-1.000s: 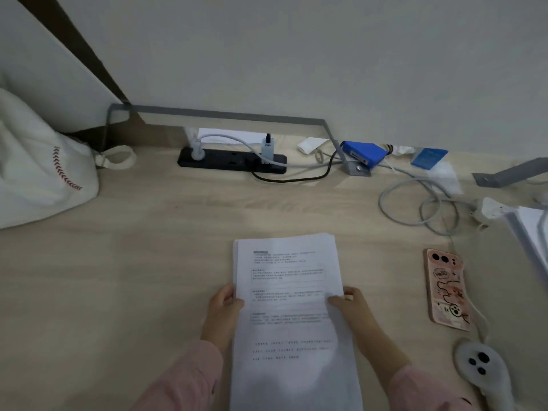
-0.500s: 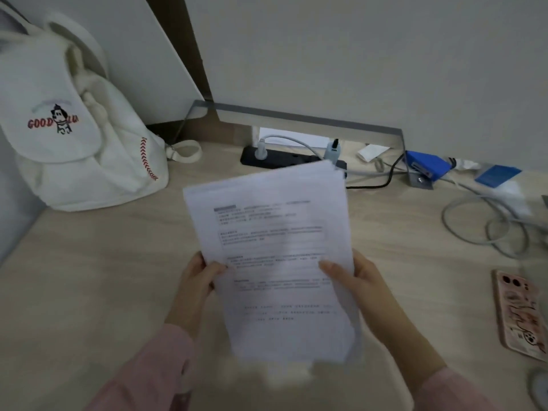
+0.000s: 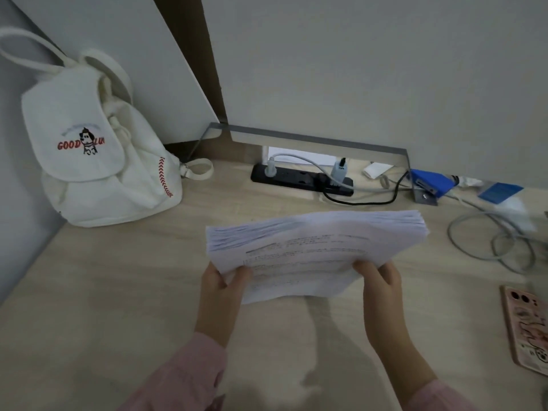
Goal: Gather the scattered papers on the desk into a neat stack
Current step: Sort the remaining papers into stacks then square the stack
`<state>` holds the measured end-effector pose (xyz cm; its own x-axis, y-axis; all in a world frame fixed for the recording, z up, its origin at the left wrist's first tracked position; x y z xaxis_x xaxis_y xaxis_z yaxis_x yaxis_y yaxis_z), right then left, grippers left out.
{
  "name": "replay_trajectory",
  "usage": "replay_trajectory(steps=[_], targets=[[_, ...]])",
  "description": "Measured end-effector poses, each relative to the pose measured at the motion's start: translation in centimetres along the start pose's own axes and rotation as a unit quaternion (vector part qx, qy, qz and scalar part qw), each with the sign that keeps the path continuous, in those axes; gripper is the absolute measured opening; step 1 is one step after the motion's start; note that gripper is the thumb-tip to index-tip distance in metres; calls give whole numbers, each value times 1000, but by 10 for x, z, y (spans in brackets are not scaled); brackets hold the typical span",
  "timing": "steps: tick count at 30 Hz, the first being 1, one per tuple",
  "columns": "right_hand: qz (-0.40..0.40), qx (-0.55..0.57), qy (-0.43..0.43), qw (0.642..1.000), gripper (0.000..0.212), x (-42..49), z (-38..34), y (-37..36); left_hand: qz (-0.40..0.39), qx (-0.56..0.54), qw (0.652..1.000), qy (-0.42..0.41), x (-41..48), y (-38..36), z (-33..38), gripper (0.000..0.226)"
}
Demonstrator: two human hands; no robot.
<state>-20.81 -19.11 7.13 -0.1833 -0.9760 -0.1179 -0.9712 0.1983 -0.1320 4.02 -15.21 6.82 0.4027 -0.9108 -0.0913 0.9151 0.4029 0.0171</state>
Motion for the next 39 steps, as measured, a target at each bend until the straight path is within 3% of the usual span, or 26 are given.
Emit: replay_trajectory(steps=[3, 6, 11, 14, 17, 22, 27, 30, 32, 35, 37, 39], targets=[[-10, -30, -20, 999, 23, 5, 6, 6, 0, 8, 1000, 4, -6, -3, -7, 18], [-42, -71, -54, 995, 8, 8, 20, 6, 27, -36, 999, -13, -15, -5, 1, 59], [-75, -71, -54, 993, 13, 11, 22, 8, 109, -45, 986, -120, -25, -3, 67, 29], [-95, -88, -64, 990, 17, 12, 23, 9, 187, -45, 976, -106, -28, 3, 75, 22], [-116, -88, -61, 987, 31, 10, 18, 6, 191, -41, 976, -101, -27, -1, 78, 16], [-117, -76, -59, 988, 22, 9, 12, 10, 169, -8, 973, -154, -39, -9, 95, 12], [-158, -108, -76, 979, 26, 3, 18, 5, 191, -60, 974, -106, -38, 6, 73, 19], [-165, -108, -77, 977, 31, 3, 14, 3, 185, 24, 973, -137, -41, 11, 94, 19], [-161, -105, -74, 978, 31, 2, 11, 4, 180, 164, 941, -235, -50, 4, 138, 12], [-161, -97, -68, 980, 32, -1, 8, 3, 42, 403, 837, -368, -55, -51, 181, 43], [-164, -84, -63, 981, 33, -2, 5, 1, -73, 516, 764, -381, -51, -91, 172, 62], [-165, -91, -58, 980, 33, -3, 4, 1, -147, 601, 711, -334, -44, -111, 145, 62]])
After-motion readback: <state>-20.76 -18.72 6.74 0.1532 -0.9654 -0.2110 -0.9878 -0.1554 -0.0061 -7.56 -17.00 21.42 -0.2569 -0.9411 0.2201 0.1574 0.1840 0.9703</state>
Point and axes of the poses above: each hand's wrist, its own x-axis towards the middle knuckle, its own y-axis out of the back of the hand, z = x × y, the point moved 9 cm from there along x, towards the middle knuckle, and after that the axes turned 2 degrees about x, right-handed, at the moved point
